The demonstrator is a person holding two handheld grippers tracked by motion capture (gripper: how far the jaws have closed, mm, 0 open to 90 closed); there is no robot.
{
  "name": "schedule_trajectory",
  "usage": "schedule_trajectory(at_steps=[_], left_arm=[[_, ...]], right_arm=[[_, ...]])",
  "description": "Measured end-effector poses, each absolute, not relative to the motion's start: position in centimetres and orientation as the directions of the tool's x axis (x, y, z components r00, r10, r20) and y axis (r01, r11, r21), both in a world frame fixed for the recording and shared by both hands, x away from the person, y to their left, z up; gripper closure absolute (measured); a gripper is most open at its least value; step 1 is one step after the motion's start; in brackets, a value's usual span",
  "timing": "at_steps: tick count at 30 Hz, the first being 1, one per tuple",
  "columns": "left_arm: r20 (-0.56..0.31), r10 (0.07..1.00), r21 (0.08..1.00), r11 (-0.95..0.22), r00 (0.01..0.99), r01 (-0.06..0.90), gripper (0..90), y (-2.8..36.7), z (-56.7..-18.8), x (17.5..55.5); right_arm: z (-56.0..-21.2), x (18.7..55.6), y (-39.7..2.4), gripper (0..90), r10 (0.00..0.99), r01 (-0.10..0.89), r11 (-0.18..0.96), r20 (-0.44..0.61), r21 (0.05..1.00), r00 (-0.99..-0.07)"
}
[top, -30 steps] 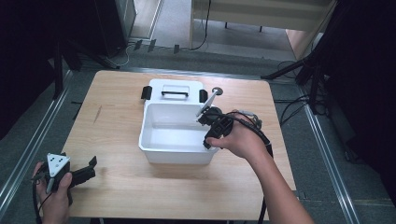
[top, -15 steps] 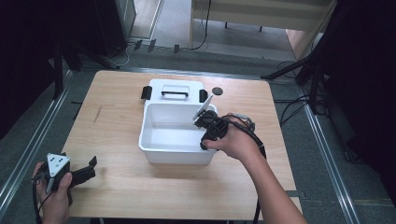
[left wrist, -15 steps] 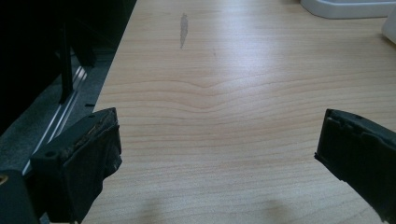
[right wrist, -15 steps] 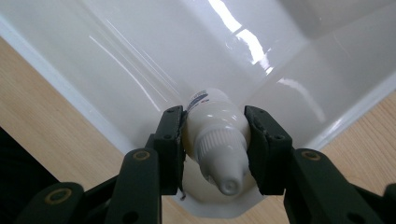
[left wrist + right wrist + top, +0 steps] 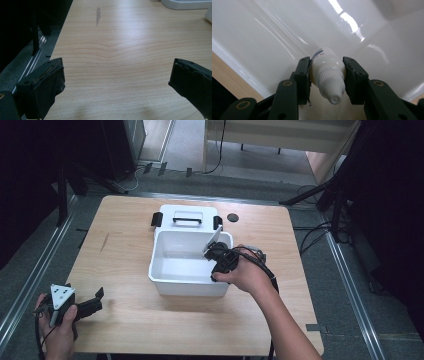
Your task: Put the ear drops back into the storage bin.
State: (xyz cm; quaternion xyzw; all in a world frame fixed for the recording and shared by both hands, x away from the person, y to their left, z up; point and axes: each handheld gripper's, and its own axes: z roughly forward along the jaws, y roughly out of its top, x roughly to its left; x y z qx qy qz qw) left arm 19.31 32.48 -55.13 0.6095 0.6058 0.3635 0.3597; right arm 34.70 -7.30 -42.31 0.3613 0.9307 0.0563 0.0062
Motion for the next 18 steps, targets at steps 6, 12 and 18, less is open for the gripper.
schedule_trajectory(at_steps=[6, 12, 18], left_arm=[[0.004, 1.000, 0.880, -0.004, 0.001, 0.476, 0.3, 32.5, -55.1, 19.3], [0.008, 1.000, 0.878, -0.009, 0.004, 0.478, 0.3, 32.5, -55.1, 19.3], [0.009, 1.000, 0.878, -0.010, 0.006, 0.479, 0.3, 32.5, -55.1, 19.3]], right_arm=[[-42.6, 34.7, -6.8, 60.2, 0.679, 0.677, 0.730, 0.010, 0.092, -0.734], [-42.9, 34.7, -6.5, 60.2, 0.677, 0.674, 0.734, -0.006, 0.081, -0.736], [-43.2, 34.8, -6.2, 60.2, 0.688, 0.686, 0.726, -0.018, 0.046, -0.726]])
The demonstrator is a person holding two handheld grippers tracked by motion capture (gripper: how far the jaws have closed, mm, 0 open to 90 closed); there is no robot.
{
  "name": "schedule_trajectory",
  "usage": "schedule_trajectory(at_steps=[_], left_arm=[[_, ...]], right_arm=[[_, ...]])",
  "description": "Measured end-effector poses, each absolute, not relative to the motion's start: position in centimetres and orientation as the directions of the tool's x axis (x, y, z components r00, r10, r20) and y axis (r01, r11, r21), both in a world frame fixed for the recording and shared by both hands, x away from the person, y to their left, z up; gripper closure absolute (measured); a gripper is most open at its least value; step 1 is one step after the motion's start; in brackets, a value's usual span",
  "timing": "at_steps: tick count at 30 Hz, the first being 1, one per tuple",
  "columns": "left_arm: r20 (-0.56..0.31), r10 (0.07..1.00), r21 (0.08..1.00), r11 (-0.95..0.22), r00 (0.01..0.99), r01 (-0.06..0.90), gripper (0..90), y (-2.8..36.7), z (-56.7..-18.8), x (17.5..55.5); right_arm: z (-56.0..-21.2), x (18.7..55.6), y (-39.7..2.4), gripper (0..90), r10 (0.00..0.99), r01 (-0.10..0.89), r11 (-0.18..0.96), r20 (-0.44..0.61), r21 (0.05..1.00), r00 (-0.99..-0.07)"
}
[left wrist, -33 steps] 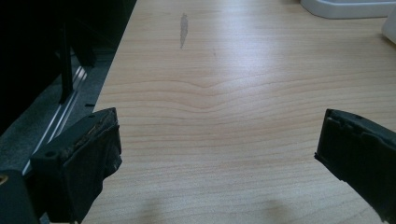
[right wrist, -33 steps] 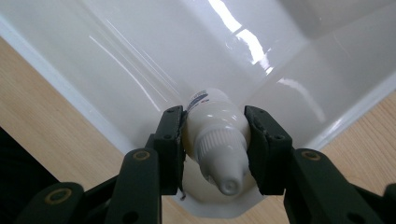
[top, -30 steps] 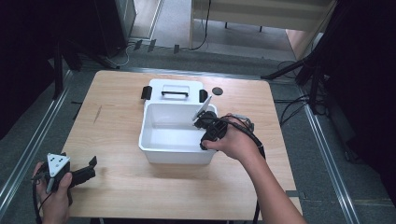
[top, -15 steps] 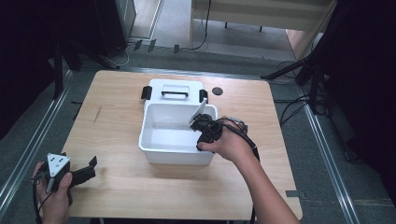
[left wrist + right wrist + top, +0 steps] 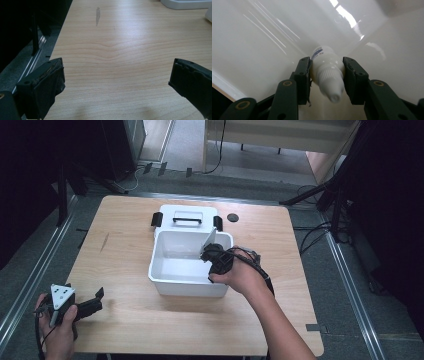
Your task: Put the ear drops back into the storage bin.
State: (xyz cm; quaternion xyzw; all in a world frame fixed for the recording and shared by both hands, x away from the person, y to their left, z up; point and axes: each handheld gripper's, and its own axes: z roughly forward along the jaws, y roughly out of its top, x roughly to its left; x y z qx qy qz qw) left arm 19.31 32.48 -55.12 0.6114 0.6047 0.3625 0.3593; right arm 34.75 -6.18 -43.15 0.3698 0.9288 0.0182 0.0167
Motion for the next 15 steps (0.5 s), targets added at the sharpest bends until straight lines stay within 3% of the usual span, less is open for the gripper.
schedule_trajectory(at_steps=[15], left_arm=[[0.005, 1.000, 0.880, -0.008, 0.008, 0.476, 0.2, 32.43, -55.13, 19.33]], right_arm=[[-43.33, 34.75, -6.11, 58.8, 0.678, 0.677, 0.735, -0.014, 0.034, -0.735]])
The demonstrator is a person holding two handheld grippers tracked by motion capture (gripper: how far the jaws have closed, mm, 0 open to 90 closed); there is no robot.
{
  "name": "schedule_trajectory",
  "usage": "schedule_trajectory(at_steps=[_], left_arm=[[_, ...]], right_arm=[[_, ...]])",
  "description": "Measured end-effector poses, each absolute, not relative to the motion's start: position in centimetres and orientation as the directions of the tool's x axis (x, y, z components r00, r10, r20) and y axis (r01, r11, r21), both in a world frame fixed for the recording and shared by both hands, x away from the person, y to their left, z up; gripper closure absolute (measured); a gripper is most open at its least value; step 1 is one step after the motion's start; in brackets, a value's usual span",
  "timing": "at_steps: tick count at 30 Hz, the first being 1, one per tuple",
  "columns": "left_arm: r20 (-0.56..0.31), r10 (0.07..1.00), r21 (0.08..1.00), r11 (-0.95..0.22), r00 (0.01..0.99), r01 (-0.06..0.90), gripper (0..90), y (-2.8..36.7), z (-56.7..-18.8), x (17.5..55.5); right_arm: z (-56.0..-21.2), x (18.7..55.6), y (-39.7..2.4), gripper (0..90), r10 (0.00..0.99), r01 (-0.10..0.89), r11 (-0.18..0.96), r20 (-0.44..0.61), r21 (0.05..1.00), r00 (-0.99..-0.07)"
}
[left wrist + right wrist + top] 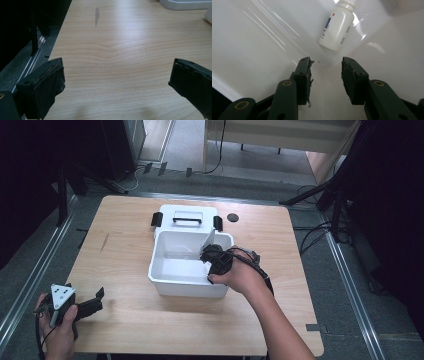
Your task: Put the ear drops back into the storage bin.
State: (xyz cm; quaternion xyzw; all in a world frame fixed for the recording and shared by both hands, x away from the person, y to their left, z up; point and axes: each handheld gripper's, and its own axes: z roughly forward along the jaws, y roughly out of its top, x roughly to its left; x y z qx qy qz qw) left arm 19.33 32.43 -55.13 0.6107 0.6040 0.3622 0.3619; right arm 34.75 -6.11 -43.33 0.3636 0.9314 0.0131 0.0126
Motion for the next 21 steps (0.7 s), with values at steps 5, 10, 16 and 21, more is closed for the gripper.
schedule_trajectory(at_steps=[5, 10, 16, 21], left_arm=[[0.005, 1.000, 0.879, -0.008, 0.008, 0.477, 0.3, 32.4, -55.1, 19.3], [0.004, 1.000, 0.879, -0.007, 0.009, 0.477, 0.3, 32.4, -55.1, 19.3], [0.004, 1.000, 0.878, -0.007, 0.008, 0.478, 0.2, 32.4, -55.1, 19.3], [0.005, 1.000, 0.878, -0.008, 0.008, 0.478, 0.3, 32.4, -55.1, 19.3]], right_arm=[[-43.3, 34.7, -6.2, 56.8, 0.680, 0.679, 0.733, -0.017, 0.043, -0.733], [-42.9, 34.6, -6.4, 54.9, 0.681, 0.679, 0.731, -0.012, 0.068, -0.732], [-41.7, 34.3, -6.5, 54.0, 0.682, 0.679, 0.727, 0.000, 0.099, -0.731], [-40.3, 33.8, -6.7, 50.8, 0.682, 0.675, 0.727, -0.012, 0.127, -0.731]])
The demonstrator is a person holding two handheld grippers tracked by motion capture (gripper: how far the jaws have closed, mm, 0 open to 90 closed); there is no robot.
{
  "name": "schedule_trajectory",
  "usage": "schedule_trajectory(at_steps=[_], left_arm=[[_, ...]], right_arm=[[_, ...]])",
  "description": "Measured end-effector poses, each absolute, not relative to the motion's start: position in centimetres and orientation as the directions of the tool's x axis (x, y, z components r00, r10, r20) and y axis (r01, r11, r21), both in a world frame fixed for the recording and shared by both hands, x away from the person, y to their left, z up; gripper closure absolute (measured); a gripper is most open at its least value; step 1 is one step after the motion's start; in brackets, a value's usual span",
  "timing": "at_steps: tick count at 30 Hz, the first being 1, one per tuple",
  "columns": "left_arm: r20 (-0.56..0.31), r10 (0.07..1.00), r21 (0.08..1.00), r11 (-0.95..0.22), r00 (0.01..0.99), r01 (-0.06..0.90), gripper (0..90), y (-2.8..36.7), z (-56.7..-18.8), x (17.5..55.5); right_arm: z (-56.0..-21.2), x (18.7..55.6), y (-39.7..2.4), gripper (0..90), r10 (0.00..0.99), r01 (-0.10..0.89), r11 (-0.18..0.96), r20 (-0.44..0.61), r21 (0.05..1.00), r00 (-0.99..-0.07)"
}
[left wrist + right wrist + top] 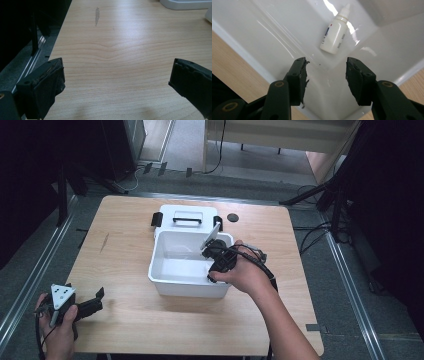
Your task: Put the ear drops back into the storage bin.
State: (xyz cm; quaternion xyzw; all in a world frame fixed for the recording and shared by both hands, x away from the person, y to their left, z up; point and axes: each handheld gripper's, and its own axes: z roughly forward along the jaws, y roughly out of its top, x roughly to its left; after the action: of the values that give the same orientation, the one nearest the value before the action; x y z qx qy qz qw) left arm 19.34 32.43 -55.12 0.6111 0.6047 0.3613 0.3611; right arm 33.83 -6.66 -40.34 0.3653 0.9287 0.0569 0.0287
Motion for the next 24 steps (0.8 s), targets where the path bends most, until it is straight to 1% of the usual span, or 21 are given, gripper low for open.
schedule_trajectory(at_steps=[5, 10, 17, 24], left_arm=[[0.003, 1.000, 0.879, -0.006, 0.007, 0.476, 0.3, 32.4, -55.1, 19.4], [0.002, 1.000, 0.879, -0.005, 0.006, 0.476, 0.3, 32.4, -55.1, 19.4], [0.004, 1.000, 0.878, -0.007, 0.006, 0.479, 0.3, 32.4, -55.1, 19.4], [0.004, 1.000, 0.877, -0.007, 0.007, 0.480, 0.2, 32.4, -55.1, 19.4]], right_arm=[[-39.1, 33.5, -7.1, 46.0, 0.686, 0.676, 0.722, -0.027, 0.148, -0.727], [-37.8, 33.1, -7.8, 42.3, 0.692, 0.678, 0.712, -0.020, 0.181, -0.721], [-36.2, 32.5, -9.1, 32.0, 0.699, 0.678, 0.705, -0.043, 0.207, -0.714], [-35.4, 32.0, -10.9, 25.2, 0.717, 0.689, 0.686, -0.054, 0.232, -0.695]])
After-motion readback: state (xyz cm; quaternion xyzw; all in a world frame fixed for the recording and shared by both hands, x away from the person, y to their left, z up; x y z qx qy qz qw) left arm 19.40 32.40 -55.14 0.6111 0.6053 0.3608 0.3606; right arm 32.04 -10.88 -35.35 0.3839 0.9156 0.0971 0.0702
